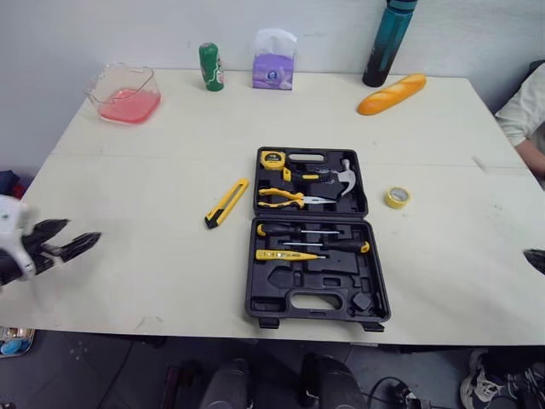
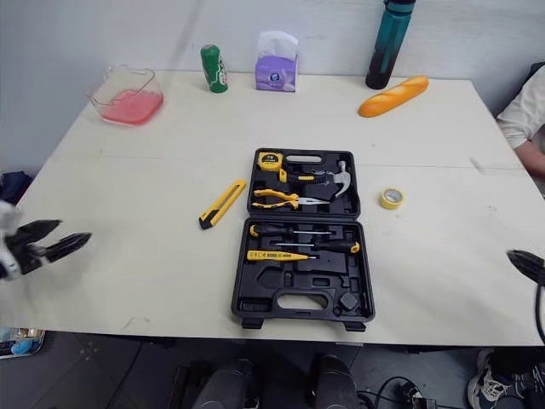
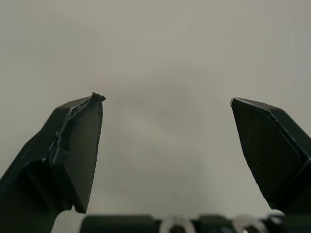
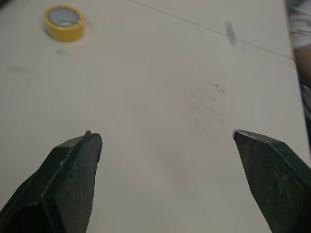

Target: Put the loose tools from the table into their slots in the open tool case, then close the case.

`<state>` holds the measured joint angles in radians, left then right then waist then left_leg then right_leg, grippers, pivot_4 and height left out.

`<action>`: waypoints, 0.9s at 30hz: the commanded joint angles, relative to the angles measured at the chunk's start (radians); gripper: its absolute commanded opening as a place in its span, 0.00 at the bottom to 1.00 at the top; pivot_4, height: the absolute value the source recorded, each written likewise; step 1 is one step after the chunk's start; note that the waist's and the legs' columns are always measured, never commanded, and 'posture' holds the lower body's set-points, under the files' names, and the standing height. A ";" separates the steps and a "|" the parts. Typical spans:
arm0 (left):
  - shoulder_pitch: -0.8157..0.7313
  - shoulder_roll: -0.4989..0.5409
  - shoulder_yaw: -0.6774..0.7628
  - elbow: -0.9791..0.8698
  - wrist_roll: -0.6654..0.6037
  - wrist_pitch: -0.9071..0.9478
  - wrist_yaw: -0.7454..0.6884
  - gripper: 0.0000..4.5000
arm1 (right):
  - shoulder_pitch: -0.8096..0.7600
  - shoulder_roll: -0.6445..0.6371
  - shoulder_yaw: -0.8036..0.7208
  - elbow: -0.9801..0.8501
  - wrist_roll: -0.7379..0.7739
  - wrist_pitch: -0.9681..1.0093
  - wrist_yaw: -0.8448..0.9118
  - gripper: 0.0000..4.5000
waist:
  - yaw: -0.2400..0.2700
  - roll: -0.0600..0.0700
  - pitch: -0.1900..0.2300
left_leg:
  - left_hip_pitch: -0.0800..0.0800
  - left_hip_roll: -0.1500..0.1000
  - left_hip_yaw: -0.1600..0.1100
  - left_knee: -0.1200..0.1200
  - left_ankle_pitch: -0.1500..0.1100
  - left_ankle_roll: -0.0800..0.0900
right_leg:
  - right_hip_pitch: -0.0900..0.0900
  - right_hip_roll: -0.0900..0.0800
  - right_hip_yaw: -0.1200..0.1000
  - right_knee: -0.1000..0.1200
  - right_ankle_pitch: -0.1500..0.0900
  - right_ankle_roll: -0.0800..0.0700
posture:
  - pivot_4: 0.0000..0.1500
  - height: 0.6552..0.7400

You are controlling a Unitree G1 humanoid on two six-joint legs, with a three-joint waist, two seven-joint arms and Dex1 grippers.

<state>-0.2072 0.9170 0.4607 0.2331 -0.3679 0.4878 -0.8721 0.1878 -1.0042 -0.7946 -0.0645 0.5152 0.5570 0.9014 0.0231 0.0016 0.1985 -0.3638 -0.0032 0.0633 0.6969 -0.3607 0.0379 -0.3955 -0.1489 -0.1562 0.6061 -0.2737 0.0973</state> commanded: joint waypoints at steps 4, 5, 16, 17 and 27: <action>-0.140 -0.079 -0.181 -0.289 -0.036 0.266 0.140 0.98 | -0.109 0.007 0.140 -0.365 0.203 0.169 -0.029 1.00 | 0.002 0.000 0.000 | -0.001 0.001 0.000 0.000 0.000 0.000 | 0.000 0.002 -0.001 0.000 0.000 0.000 | 1.00 1.00; -0.158 -0.090 -0.197 -0.308 -0.040 0.306 0.157 0.98 | -0.129 0.010 0.161 -0.401 0.231 0.191 -0.039 1.00 | 0.003 0.000 0.000 | -0.002 0.000 0.000 0.001 0.001 0.000 | 0.000 0.002 -0.001 0.000 0.000 0.000 | 1.00 1.00; -0.397 -0.289 -0.459 -0.307 0.038 0.515 0.348 0.98 | -0.487 0.119 0.571 -0.589 0.366 0.269 -0.158 1.00 | 0.004 -0.001 0.000 | -0.004 -0.001 0.000 0.002 0.002 0.001 | -0.001 0.008 -0.001 -0.002 0.000 0.000 | 1.00 1.00; -0.402 -0.296 -0.487 -0.293 0.063 0.499 0.360 0.98 | -0.501 0.131 0.602 -0.587 0.350 0.263 -0.163 1.00 | 0.004 -0.001 0.000 | -0.004 -0.001 0.000 0.002 0.002 0.001 | -0.001 0.009 -0.001 -0.002 0.000 0.000 | 1.00 1.00; -0.410 -0.370 -0.613 -0.175 0.196 0.340 0.374 0.61 | -0.567 0.200 0.721 -0.579 0.286 0.249 -0.187 1.00 | 0.014 -0.001 -0.001 | -0.004 -0.001 0.000 0.003 0.003 0.001 | -0.001 0.009 0.000 -0.001 0.000 0.000 | 1.00 1.00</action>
<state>-0.6239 0.5539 -0.1469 0.0340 -0.1892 0.8262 -0.4997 -0.3678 -0.8115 -0.0645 -0.6250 0.8012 0.8228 0.7192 0.0367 0.0002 0.1979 -0.3676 -0.0040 0.0629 0.6997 -0.3578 0.0388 -0.3963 -0.1401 -0.1567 0.6050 -0.2734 0.0979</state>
